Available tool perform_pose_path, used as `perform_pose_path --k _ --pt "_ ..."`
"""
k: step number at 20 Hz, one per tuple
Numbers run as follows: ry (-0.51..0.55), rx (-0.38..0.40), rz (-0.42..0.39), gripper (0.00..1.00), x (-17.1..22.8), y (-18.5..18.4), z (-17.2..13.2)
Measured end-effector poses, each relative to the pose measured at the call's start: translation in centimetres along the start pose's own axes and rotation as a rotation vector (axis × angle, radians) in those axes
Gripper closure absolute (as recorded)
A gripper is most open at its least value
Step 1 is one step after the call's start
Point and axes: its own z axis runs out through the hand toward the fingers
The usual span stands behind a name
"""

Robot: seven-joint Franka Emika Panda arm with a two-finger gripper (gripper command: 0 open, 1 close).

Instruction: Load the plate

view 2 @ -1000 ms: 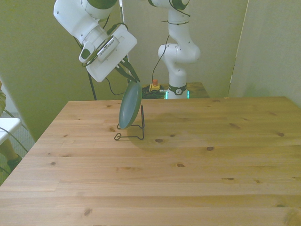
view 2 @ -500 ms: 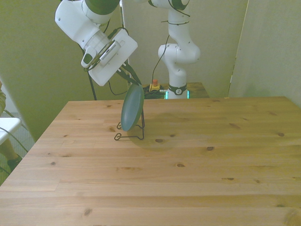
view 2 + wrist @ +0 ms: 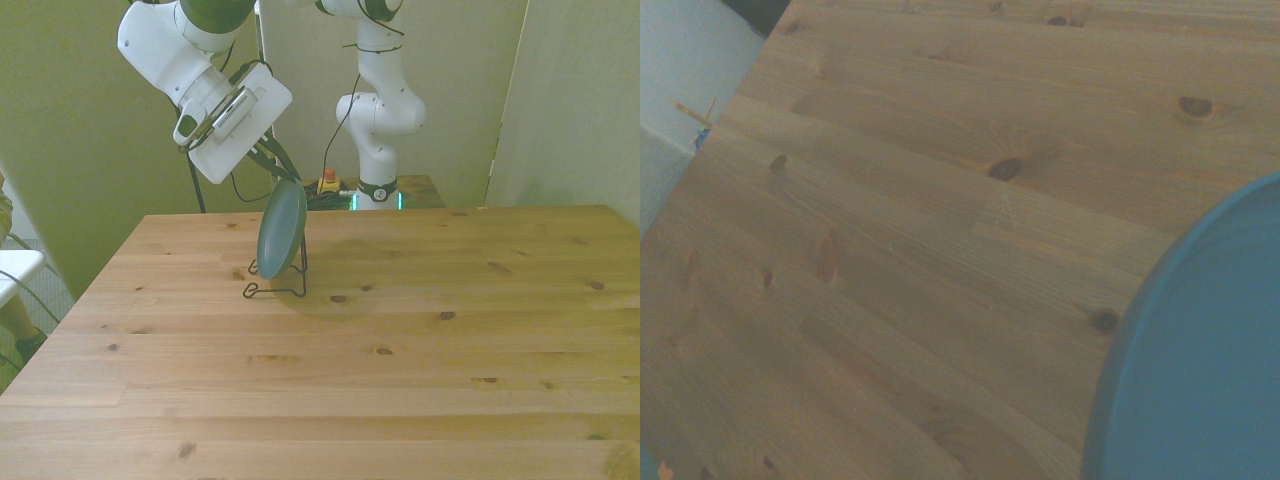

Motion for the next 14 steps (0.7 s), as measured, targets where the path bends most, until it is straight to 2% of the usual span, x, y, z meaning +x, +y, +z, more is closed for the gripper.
perform_pose_path --k 9,14 --pt "0.004 0.003 -0.016 1.00 -0.2 0.5 0.0" --pt "0.020 0.016 -0.022 1.00 -1.0 0.3 -0.9"
